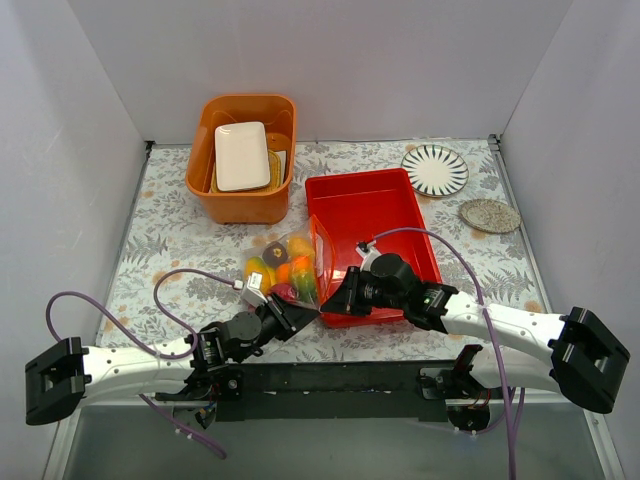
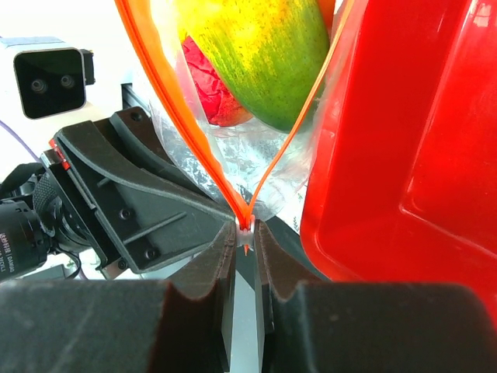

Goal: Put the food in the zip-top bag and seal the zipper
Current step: Zip the zipper food storage bag at the center of the board.

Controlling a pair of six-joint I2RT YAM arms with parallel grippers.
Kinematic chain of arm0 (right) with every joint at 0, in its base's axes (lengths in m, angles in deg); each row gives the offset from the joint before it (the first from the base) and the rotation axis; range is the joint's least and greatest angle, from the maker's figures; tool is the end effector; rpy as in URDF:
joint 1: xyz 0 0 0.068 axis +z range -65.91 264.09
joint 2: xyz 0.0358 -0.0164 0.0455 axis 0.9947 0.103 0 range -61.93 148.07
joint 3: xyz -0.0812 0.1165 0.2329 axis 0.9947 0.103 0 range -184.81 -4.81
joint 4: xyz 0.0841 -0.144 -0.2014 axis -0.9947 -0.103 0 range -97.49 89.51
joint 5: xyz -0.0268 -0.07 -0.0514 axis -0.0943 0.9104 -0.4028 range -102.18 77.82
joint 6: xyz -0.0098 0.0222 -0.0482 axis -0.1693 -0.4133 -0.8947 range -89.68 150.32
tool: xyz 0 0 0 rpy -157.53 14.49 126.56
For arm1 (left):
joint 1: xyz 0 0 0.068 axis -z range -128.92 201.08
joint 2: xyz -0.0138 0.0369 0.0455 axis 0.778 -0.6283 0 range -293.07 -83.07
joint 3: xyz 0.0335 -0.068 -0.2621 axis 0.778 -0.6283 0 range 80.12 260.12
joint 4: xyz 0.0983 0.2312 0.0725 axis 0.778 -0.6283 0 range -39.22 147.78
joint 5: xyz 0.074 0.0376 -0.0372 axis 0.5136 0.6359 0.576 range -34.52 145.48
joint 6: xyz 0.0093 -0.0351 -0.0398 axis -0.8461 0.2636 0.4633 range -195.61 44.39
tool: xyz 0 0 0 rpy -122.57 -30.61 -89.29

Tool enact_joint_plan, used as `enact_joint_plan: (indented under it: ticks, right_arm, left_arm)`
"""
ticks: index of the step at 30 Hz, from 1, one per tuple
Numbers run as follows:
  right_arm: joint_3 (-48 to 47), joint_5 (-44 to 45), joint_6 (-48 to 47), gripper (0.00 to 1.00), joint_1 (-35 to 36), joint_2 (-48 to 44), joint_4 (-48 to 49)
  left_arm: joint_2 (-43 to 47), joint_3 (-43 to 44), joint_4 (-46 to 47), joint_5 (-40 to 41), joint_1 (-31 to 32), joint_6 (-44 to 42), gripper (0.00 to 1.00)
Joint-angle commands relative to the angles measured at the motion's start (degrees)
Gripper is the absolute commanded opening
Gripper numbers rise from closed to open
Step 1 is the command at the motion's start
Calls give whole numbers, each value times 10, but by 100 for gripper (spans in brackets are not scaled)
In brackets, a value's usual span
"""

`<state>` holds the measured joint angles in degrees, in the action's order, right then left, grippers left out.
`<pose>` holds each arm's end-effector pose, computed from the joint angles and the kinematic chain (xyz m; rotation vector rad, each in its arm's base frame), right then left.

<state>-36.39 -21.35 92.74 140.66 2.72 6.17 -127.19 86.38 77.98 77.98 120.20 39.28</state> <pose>0.1289 0.2058 0.2201 0.0031 2.3609 1.3554 0.0707 -0.1471 0.1619 -1.1979 1.9812 -1.6900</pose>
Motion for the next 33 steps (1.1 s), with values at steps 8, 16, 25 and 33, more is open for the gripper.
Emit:
enact_joint_plan:
  ticks: [8,16,25,33]
  right_arm:
    - [3,-10,7,11,-2,-3,36]
    - [1,1,6,11,-2,-6,45]
    - [-15,64,5,11,-2,-19,50]
    - [-3,122,4,10,1,-37,68]
  left_arm:
    - [8,-1,16,33,0,176,0]
    - [6,4,1,13,0,165,0]
    - [5,4,-2,-33,0,141,0]
    - [-27,7,26,-79,0,119,0]
